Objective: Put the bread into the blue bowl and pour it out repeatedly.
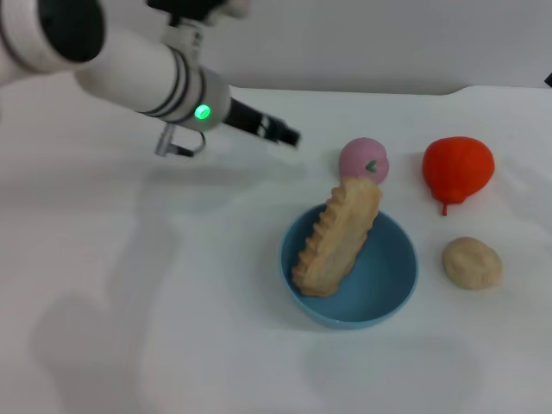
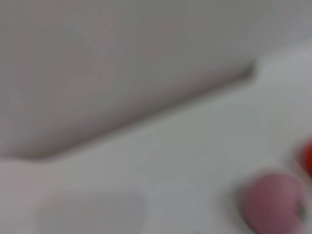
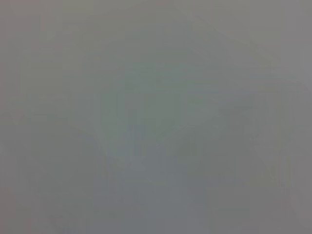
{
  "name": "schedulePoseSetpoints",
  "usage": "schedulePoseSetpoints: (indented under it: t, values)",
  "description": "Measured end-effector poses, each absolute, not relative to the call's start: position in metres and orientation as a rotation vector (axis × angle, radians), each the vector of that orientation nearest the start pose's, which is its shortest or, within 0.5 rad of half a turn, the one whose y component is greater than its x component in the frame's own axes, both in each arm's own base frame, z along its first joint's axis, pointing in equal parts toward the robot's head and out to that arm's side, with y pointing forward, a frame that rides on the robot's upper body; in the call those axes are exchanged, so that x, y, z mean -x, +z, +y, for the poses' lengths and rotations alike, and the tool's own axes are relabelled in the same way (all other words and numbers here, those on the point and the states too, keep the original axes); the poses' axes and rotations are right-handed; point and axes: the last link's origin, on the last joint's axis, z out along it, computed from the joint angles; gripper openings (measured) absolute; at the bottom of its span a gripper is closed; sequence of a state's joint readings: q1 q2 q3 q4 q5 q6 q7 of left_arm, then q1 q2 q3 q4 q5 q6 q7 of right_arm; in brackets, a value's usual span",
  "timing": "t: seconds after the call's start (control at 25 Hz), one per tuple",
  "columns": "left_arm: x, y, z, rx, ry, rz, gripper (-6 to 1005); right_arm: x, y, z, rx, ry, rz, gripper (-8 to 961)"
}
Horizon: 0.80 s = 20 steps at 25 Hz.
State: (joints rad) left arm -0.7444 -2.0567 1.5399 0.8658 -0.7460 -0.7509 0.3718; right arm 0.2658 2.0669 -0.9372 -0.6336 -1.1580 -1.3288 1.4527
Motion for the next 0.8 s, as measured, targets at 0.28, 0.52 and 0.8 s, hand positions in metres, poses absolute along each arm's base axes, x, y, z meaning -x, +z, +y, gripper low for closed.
schedulePoseSetpoints:
  t: [0.28,0.52,0.8]
  values:
    - [0.213,-0.022,0.436,1.993,-0.308,-0.967,731,-0.322,0.061,0.315,1.807,1.284,1.046,453]
    - [0.243,-0.010,0.421,1.757,-0.437,-0.753,730,-0.354,0.074,0.303,1.507,1.395,1.175,453]
    - [0.267,-0.015,0.373,1.575,-0.525,-0.305,729,-0.389,0.078,0.283,1.153,1.526,1.342,454]
